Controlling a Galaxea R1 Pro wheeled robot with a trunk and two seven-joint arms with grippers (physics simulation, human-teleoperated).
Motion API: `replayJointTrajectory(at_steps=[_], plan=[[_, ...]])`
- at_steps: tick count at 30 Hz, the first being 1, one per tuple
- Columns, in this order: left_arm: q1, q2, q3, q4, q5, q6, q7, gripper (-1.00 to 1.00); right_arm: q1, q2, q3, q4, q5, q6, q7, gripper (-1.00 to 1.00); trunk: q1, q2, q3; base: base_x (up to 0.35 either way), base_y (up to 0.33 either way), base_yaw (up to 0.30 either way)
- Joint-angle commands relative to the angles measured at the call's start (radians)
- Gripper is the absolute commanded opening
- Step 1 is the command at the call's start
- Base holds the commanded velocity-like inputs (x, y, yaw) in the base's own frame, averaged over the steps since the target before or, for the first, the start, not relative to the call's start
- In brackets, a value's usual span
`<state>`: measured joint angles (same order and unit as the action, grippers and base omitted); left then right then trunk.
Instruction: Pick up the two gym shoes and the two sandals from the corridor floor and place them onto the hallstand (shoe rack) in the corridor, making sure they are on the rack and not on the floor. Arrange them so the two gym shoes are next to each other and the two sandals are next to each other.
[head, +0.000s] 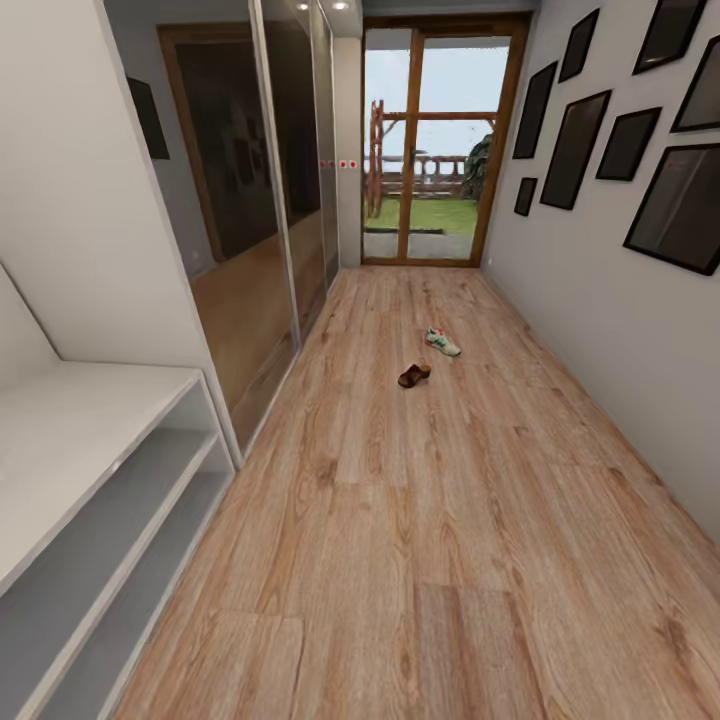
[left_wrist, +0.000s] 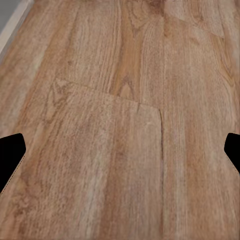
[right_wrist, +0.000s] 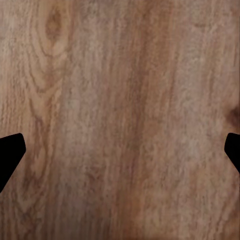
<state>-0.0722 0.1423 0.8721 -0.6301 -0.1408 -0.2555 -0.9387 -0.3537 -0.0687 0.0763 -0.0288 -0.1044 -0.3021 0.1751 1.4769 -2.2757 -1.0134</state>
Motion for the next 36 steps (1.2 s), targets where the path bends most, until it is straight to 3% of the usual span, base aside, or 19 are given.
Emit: replayJointTrajectory(at_steps=[1, 36], plan=[[-0.001, -0.001, 0.007, 0.000, -0.010, -0.005, -0.005, 1.00, -0.001, 0.000, 0.008, 0.001, -0.011, -0.003, 0.004, 1.00, 0.000, 0.000, -0.001, 0.337, 0.000, 0.000], [-0.001, 0.004, 0.007, 0.000, -0.009, -0.005, -0.005, 1.00, -0.001, 0.000, 0.008, 0.001, -0.011, -0.003, 0.004, 1.00, 0.000, 0.000, -0.001, 0.337, -0.034, 0.000]])
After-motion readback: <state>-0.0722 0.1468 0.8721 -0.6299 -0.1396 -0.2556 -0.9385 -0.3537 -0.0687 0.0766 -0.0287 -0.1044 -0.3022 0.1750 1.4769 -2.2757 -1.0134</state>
